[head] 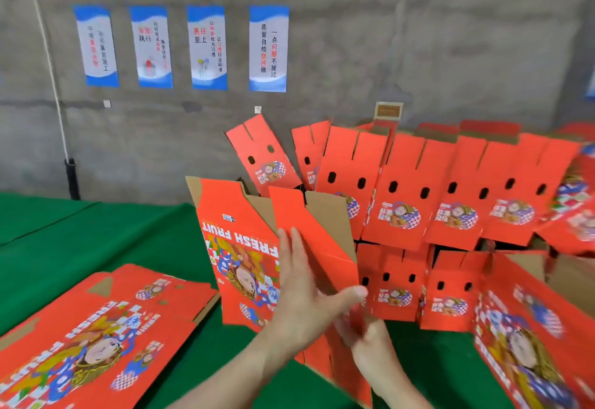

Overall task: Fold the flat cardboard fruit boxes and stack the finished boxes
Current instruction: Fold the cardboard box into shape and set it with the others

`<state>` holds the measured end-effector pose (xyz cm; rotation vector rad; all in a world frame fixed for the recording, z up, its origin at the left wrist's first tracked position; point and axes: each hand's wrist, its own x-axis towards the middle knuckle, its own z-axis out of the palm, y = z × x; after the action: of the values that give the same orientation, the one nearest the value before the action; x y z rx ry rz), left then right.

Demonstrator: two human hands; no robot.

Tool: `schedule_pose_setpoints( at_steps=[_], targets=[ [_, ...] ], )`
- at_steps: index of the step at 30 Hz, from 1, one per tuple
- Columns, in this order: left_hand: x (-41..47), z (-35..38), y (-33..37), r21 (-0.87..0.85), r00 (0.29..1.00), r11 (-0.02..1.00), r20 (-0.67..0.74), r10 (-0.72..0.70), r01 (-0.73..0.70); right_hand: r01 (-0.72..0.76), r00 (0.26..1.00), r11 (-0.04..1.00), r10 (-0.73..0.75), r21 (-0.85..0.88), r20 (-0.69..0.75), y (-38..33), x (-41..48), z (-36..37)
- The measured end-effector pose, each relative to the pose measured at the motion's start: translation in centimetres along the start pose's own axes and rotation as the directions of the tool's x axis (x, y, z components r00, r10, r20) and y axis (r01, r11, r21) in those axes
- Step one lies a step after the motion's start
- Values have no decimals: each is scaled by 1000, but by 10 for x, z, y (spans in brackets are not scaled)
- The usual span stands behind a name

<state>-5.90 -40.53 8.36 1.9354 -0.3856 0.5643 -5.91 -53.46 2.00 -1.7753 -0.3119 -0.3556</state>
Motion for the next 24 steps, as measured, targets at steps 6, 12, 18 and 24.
schedule_pose_setpoints(
  at_steps=[6,12,18,24],
  targets=[
    [19,27,53,-18,976,997,-205,-75,72,175,985,984,-175,16,-7,-33,-9,-5],
    [10,-3,76,-171,932,985,-354,-81,21,219,903,955,-277,201,328,-56,-14,1],
    [-18,-103,73,-90,903,993,-429,25,-70,126,867,989,-69,-84,494,-61,14,-1],
    [-29,-179,74,-329,948,944,-287,-134,33,190,901,952,-73,-240,427,-85,62,1]
  ],
)
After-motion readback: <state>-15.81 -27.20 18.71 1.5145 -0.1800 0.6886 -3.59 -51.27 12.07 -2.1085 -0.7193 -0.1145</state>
